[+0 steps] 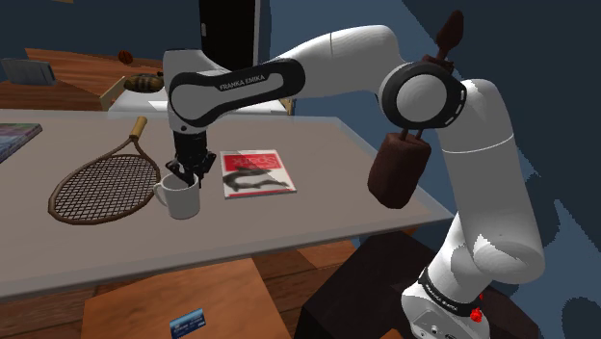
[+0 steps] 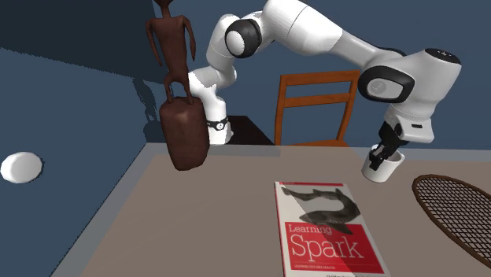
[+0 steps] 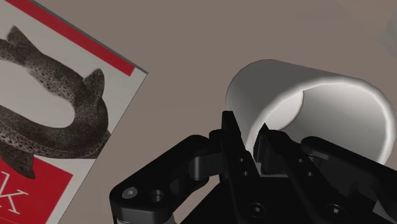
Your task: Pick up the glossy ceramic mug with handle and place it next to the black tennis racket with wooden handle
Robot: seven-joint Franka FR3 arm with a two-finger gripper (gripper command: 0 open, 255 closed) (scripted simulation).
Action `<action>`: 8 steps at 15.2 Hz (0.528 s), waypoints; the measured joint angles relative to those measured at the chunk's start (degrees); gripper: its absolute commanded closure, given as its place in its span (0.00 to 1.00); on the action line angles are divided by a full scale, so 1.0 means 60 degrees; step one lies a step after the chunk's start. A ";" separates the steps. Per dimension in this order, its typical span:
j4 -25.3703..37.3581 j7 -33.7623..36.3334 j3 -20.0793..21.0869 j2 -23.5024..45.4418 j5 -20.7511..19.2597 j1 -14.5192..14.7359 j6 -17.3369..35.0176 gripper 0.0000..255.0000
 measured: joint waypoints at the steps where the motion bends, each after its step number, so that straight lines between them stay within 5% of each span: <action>1: -0.0001 0.0000 0.0000 0.0000 0.0000 0.0000 0.0001 0.00; 8: 0.0090 -0.0001 0.0007 -0.0039 0.0010 0.0001 -0.0123 0.00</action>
